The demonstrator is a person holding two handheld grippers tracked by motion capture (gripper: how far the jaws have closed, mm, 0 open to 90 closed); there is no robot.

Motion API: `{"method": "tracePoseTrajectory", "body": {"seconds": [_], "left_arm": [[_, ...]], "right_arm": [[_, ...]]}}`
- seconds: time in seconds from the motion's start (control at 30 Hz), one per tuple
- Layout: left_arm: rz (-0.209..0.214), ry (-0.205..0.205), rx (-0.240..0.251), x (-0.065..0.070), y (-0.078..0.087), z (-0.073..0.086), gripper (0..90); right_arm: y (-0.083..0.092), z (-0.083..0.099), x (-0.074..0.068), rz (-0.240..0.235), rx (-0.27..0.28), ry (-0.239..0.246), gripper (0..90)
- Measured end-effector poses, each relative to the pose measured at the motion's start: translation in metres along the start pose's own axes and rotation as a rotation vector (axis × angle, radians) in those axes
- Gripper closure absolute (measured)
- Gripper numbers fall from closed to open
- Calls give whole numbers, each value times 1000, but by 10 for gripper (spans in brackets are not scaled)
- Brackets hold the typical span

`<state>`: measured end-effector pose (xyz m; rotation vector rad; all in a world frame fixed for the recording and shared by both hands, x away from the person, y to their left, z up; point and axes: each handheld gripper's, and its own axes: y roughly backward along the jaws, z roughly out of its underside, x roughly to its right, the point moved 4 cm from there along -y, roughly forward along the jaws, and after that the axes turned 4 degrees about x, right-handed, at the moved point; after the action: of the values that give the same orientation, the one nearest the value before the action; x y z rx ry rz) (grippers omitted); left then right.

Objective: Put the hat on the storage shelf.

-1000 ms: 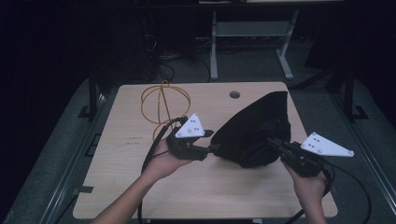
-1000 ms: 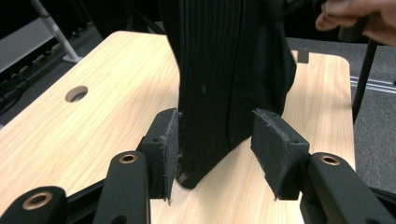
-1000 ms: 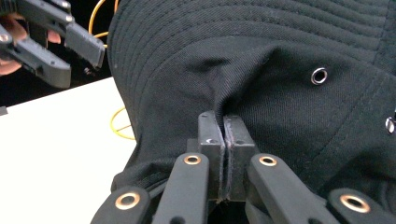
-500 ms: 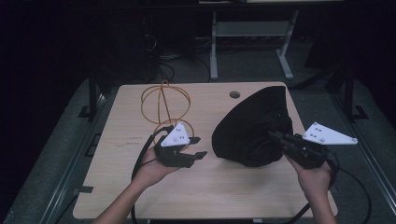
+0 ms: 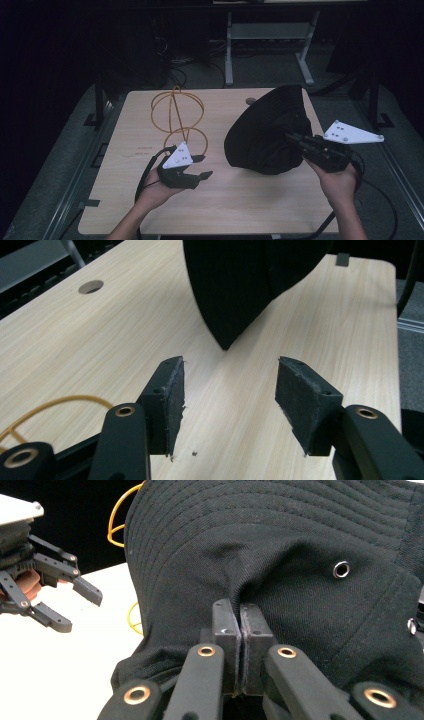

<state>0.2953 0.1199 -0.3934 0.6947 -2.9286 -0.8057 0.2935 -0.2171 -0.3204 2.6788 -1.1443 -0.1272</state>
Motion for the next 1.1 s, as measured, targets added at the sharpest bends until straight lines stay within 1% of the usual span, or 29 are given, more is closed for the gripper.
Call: {"method": "tracePoseTrajectory", "body": {"seconds": [0.03,0.07,0.1,0.2,0.23,0.27,0.37,0.4,0.53,0.57,0.63,0.67,0.7,0.73,0.8,0.83,0.9,0.97,1.1], "left_arm": [[0,9,-1,-1,1,5,443],[0,9,-1,-1,1,5,441],[-2,16,1,-1,2,9,437],[-6,21,8,-3,2,13,434],[-9,17,9,-4,3,15,430],[-13,23,14,-3,2,17,429],[-24,22,16,-3,2,24,415],[-24,22,16,-3,2,24,413],[-28,27,16,-3,2,30,410],[-33,16,6,-4,2,33,408],[-34,18,2,-4,1,34,406],[-34,13,1,-4,1,35,404],[-34,13,1,-4,1,35,403],[-36,11,-3,-4,1,36,402],[-34,17,-3,-3,0,38,400],[-34,11,-4,-4,0,39,400],[-36,10,-5,-4,0,40,400],[-35,8,-10,-4,0,41,397],[-34,14,-5,-4,1,43,395]], "right_arm": [[-1,-4,0,-7,-2,0,880],[-1,-4,0,-7,-2,0,880],[-3,-8,-1,-11,-5,1,880],[-5,-12,-1,-18,-5,8,880],[-6,-14,-1,-24,-5,8,880],[-7,-16,-1,-25,-6,6,880],[-11,-24,-2,-38,-7,12,880],[-11,-24,-2,-38,-7,12,880],[-16,-33,-2,-47,-8,17,880],[-19,-38,-3,-52,-8,20,880],[-21,-41,-3,-56,-7,24,880],[-23,-46,-4,-62,-3,26,880],[-23,-46,-4,-62,-3,26,880],[-25,-52,-5,-67,3,30,880],[-26,-55,-6,-69,8,30,880],[-29,-60,-7,-76,16,33,880],[-30,-63,-7,-78,19,36,880],[-34,-70,-8,-85,25,42,880],[-39,-79,-10,-97,31,44,880]]}}
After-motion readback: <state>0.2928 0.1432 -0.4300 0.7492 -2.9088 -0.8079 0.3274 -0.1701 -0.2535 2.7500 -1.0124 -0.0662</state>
